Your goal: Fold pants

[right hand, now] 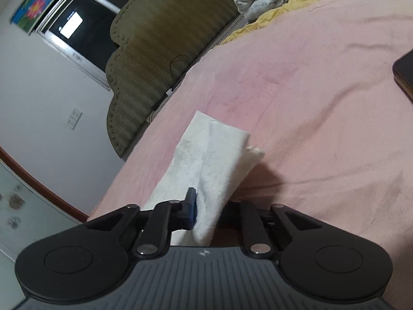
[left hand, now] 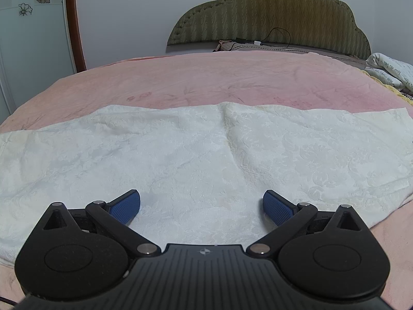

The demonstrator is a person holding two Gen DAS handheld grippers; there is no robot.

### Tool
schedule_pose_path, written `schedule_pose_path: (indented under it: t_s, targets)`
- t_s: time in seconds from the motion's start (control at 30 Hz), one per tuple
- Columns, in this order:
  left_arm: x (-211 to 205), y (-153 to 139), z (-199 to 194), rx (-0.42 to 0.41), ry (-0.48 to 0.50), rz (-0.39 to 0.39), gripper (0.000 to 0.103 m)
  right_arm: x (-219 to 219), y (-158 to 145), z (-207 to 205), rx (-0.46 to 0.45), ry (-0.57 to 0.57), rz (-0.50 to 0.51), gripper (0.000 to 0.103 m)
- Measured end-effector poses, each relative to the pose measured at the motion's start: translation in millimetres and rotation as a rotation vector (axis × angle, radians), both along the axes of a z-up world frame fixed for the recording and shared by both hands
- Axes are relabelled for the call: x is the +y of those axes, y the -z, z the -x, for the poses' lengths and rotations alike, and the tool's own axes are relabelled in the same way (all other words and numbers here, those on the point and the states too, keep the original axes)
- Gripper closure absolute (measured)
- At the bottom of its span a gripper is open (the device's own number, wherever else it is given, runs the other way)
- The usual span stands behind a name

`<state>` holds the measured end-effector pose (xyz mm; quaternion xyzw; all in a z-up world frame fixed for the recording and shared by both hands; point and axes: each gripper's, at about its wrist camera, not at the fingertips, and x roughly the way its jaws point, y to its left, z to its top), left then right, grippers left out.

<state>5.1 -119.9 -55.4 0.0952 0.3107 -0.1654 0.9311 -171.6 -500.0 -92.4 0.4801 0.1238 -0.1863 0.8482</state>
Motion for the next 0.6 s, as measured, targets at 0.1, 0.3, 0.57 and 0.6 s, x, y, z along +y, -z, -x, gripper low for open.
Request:
schedule_pose_path:
  t_s: [0.1,0.3,0.57,0.6]
  targets:
    - [0.1,-0.3,-0.3,0.003,0.003,0.006,0.000,7.4,-6.2,-0.3,0.000,0.007,0.062,0.094]
    - [10.4,-13.6,-10.2,0.018,-0.008,0.074,0.021,51.8,-52.8,-25.1,0.130,-0.058,0.482,0.094]
    - [26.0,-29.9,-66.6,0.498,0.142,0.661,0.018,153.3,-80.9,-59.8,0.219,-0.225,0.986,0.095]
    - [22.1,-27.8,-70.3,0.546,0.162,0.705,0.017,164.3,-80.6,-62.0,0.216,-0.244,1.013,0.095]
